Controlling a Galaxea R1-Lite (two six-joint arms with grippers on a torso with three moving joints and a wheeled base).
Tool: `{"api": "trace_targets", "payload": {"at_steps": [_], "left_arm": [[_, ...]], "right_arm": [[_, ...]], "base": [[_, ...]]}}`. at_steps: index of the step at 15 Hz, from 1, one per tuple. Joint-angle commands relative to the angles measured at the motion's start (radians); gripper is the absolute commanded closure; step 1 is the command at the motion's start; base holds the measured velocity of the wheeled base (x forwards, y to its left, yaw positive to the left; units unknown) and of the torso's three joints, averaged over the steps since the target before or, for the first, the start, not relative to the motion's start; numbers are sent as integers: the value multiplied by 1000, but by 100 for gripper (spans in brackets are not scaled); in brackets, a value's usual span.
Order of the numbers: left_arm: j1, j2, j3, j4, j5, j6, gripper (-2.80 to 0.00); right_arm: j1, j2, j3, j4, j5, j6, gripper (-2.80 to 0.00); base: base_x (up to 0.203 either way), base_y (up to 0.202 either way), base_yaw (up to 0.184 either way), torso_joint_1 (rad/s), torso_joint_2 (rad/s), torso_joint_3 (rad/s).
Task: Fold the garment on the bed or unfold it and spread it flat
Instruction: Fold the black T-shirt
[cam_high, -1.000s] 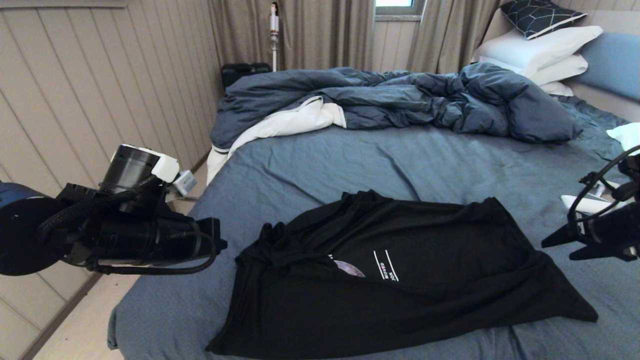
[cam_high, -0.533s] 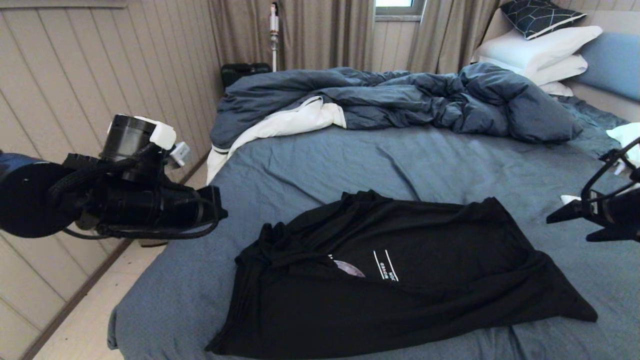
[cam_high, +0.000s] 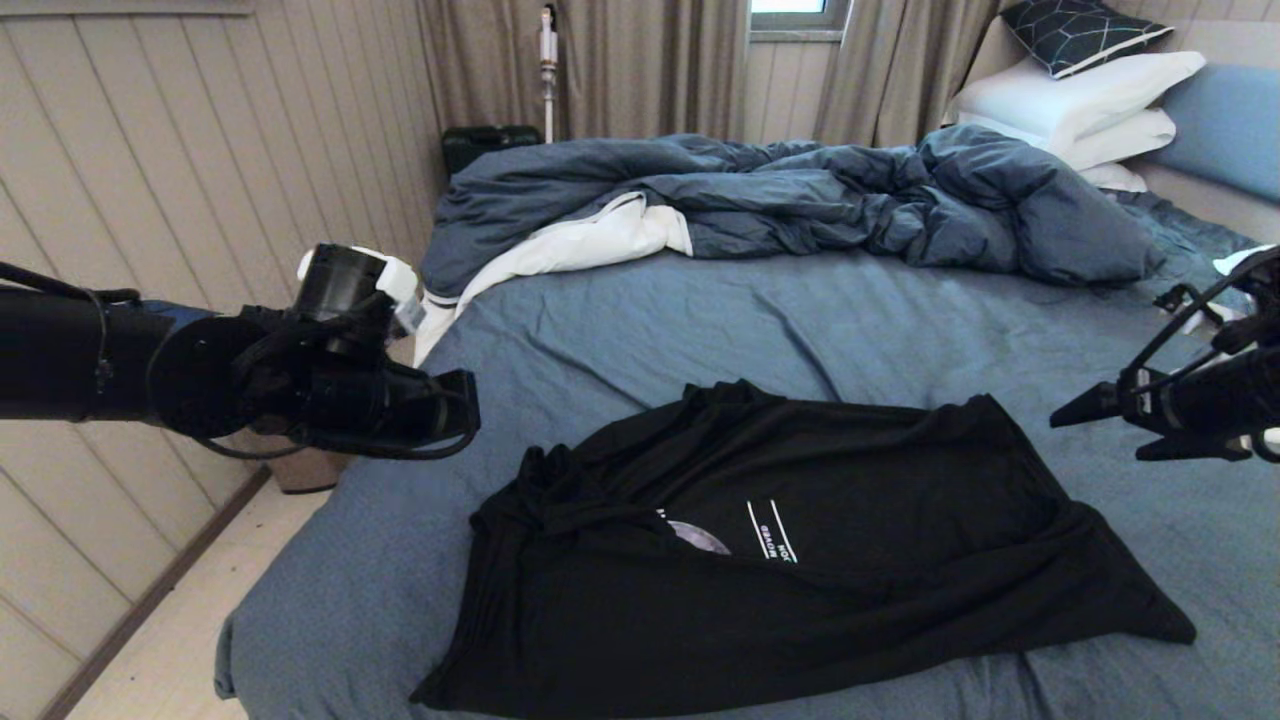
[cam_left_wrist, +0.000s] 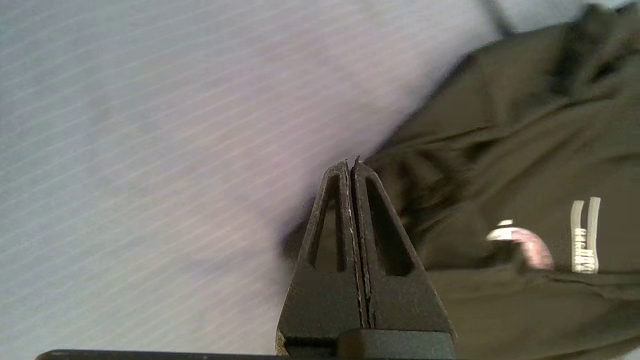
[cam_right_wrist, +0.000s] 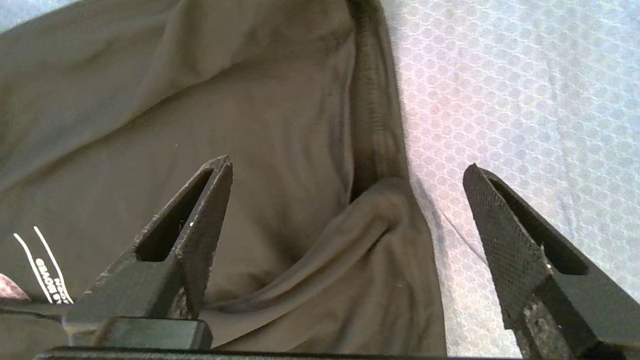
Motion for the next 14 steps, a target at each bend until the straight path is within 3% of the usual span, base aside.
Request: {"api": "trace_targets", "payload": {"at_steps": [1, 3, 4, 7, 14], "left_arm": [[-30, 51, -63, 7, 0, -2, 0], [-65, 93, -135, 50, 1, -1, 0], [-75, 99, -141, 77, 2, 0, 0], [-79, 87, -137, 86, -1, 0, 0], [-189, 82, -67, 82, -2, -21, 0]], "right_arm": [[16, 7, 0, 2, 2, -2, -280], [29, 13, 1, 2, 0, -3, -280], [33, 11, 0, -2, -1, -4, 0], [50, 0, 6, -15, 0, -32, 0], [68, 12, 3, -15, -1, -38, 0]], "base": [[0, 0, 0, 0, 0, 0], [0, 0, 0, 0, 0, 0], [0, 0, 0, 0, 0, 0], [0, 0, 0, 0, 0, 0], [0, 0, 0, 0, 0, 0]]}}
